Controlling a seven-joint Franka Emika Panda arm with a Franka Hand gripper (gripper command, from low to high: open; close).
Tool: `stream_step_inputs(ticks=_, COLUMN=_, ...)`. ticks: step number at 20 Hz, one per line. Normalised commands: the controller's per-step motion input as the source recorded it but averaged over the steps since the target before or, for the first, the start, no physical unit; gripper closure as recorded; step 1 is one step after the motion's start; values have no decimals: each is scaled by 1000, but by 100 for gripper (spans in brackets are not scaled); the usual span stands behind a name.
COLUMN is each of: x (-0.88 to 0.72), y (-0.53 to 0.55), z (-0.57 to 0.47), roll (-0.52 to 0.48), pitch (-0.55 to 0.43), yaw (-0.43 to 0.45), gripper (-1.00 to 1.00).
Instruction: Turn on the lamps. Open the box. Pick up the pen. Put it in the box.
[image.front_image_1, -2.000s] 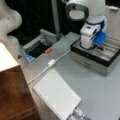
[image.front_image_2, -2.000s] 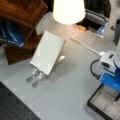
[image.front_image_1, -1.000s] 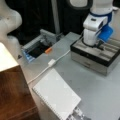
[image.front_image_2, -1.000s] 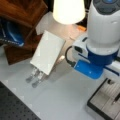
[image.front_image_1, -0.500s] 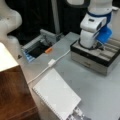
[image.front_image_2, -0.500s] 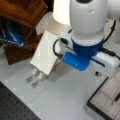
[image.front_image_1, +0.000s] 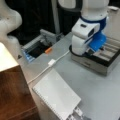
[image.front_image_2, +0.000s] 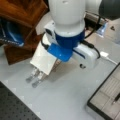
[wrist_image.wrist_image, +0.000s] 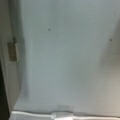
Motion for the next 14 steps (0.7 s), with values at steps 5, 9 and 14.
stream_step_inputs(ticks=5, x=-234, y=-259, z=14, roll=-57, pitch=4, yaw=59, gripper=-100)
stream_step_inputs(ticks=9, x=-251, y=-80, z=-60, roll=-63, pitch=-46, yaw=81, gripper=-100)
stream_step_inputs(ticks=14, x=-233, y=-45, z=-76, roll=-75, pitch=-64, yaw=79, gripper=-100)
